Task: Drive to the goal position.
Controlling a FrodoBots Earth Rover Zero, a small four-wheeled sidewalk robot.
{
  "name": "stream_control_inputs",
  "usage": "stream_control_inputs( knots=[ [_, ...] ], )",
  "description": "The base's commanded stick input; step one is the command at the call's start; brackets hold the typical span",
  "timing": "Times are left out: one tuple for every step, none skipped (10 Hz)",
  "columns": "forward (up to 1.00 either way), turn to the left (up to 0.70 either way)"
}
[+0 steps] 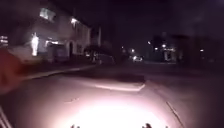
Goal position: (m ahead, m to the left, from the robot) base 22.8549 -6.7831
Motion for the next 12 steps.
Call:
stream_control_inputs(
  knots=[
    [0.5, 0.0],
    [0.5, 0.0],
    [0.5, 0.0],
    [0.5, 0.0],
    [0.5, 0.0],
    [0.5, 0.0],
    [0.5, 0.0],
    [0.5, 0.0],
    [0.5, 0.0],
    [0.5, 0.0],
    [0.5, 0.0],
    [0.5, 0.0]
  ],
)
